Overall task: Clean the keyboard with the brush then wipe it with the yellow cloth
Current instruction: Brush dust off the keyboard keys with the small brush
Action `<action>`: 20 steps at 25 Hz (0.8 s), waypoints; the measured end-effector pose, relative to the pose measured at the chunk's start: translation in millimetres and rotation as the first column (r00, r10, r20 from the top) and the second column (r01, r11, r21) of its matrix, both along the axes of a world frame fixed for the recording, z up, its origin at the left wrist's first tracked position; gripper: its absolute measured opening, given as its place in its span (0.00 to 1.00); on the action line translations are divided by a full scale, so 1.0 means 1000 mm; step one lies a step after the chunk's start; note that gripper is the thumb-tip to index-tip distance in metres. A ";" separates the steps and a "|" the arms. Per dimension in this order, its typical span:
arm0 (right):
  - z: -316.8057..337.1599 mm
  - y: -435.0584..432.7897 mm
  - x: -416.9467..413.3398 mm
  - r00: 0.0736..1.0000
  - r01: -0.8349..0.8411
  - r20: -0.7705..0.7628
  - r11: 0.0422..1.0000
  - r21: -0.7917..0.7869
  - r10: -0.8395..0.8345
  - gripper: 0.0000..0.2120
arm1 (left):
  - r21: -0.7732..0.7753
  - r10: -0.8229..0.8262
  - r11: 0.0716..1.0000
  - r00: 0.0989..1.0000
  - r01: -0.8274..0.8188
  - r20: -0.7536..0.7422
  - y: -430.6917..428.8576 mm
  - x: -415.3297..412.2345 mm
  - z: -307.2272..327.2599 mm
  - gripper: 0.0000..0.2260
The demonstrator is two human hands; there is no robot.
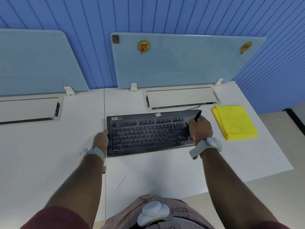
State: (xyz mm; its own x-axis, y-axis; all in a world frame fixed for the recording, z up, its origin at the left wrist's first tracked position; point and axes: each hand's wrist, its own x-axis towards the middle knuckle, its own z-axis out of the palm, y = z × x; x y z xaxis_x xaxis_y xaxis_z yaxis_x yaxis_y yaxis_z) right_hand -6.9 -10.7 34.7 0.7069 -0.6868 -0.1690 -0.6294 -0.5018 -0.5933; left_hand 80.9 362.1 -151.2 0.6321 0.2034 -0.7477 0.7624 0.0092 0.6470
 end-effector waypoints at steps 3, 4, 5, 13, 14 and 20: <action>0.005 0.002 -0.003 0.998 -0.068 -0.010 0.997 0.028 0.068 0.10 | -0.004 0.001 1.000 1.000 -0.001 -0.001 -0.001 -0.002 0.005 0.24; 0.006 0.000 -0.001 0.998 -0.054 -0.007 0.997 0.056 0.054 0.10 | 0.001 0.000 1.000 1.000 0.000 0.000 -0.002 -0.003 0.008 0.25; 0.004 -0.004 0.002 1.000 -0.020 -0.005 0.999 0.030 0.020 0.10 | -0.003 -0.006 1.000 1.000 0.006 -0.003 -0.003 -0.004 0.004 0.27; 0.008 -0.002 0.005 0.988 -0.078 -0.138 0.997 -0.030 0.073 0.08 | 0.006 -0.040 0.999 0.999 0.040 0.004 0.010 0.008 -0.032 0.30; 0.006 -0.004 0.008 0.990 -0.078 -0.115 0.993 0.086 0.087 0.08 | 0.009 -0.036 0.999 0.999 0.036 0.003 0.013 0.011 -0.040 0.33; -0.011 -0.013 -0.003 0.994 0.068 -0.062 0.968 -0.241 -0.085 0.14 | 0.006 -0.049 0.999 0.999 0.049 0.011 0.010 0.007 -0.031 0.31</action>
State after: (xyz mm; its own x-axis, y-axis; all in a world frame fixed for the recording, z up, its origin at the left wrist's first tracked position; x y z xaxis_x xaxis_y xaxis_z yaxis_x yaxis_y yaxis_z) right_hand -10.2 -23.3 24.2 0.6425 -0.7651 -0.0417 -0.7078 -0.5717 -0.4150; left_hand 88.4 372.4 -182.1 0.6498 0.1764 -0.7393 0.7545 -0.0318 0.6556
